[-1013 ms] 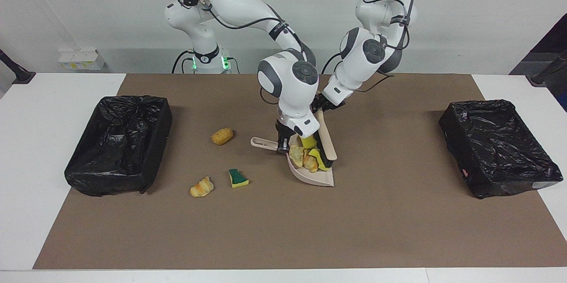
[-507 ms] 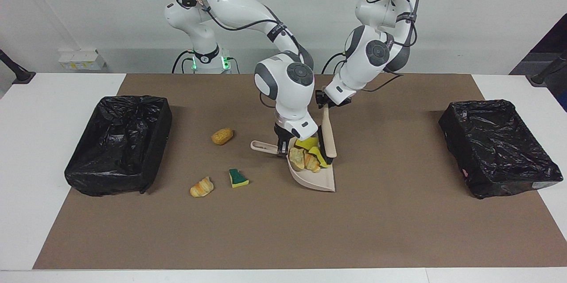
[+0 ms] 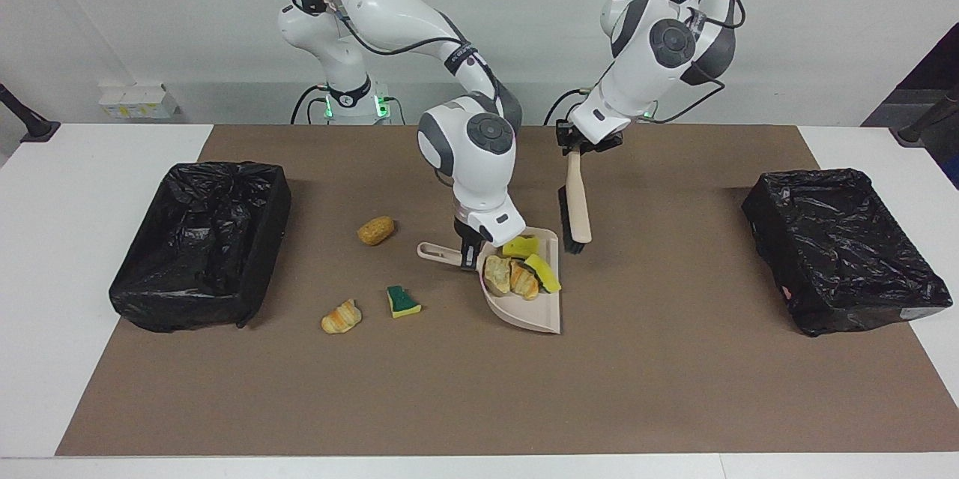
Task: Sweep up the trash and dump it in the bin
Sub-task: 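Lift the loaded dustpan with the right gripper toward the nearby bin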
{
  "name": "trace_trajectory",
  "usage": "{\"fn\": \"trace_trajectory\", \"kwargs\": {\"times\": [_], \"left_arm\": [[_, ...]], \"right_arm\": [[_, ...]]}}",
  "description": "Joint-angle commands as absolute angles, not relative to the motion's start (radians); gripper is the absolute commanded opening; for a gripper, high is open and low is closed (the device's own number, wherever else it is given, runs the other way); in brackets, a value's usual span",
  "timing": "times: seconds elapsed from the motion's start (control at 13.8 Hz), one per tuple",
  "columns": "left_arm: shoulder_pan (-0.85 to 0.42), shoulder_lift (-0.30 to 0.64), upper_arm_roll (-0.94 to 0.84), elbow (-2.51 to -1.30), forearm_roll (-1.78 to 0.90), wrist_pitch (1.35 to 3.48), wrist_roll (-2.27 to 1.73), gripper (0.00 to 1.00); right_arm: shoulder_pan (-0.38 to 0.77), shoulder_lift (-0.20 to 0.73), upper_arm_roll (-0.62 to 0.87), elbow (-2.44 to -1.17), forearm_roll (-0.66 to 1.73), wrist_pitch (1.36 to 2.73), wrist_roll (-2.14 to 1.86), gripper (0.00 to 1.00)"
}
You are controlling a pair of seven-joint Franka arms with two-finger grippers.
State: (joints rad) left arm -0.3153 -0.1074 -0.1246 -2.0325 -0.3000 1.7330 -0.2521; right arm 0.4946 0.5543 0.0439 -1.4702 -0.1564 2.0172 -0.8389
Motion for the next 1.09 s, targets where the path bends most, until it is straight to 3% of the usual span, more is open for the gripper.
{"fn": "trace_trajectory", "kwargs": {"times": [0.0, 0.22, 0.43, 0.65, 0.8, 1.01], "left_arm": [[-0.291, -0.164, -0.13, -2.023, -0.262, 1.631, -0.305, 0.0], [-0.311, -0.248, -0.136, -2.129, -0.25, 1.629, -0.432, 0.0], [-0.368, -0.351, -0.144, -2.291, -0.25, 1.771, -0.498, 0.0], [-0.518, -0.33, -0.147, -2.397, -0.25, 1.952, -0.557, 0.0], [-0.593, -0.25, -0.147, -2.434, -0.25, 2.05, -0.567, 0.0], [-0.603, -0.233, -0.146, -2.46, -0.25, 2.079, -0.6, 0.0]], "right_arm": [[0.456, 0.523, 0.058, -1.489, -0.129, 2.04, -0.877, 0.0], [0.417, 0.438, 0.058, -1.566, -0.072, 2.079, -0.963, 0.0], [0.333, 0.332, 0.058, -1.624, -0.039, 2.045, -1.09, 0.0], [0.233, 0.241, 0.058, -1.641, 0.02, 1.962, -1.19, 0.0], [0.157, 0.198, 0.058, -1.643, 0.028, 1.912, -1.286, 0.0], [0.007, 0.155, 0.058, -1.646, 0.069, 1.855, -1.463, 0.0]]}}
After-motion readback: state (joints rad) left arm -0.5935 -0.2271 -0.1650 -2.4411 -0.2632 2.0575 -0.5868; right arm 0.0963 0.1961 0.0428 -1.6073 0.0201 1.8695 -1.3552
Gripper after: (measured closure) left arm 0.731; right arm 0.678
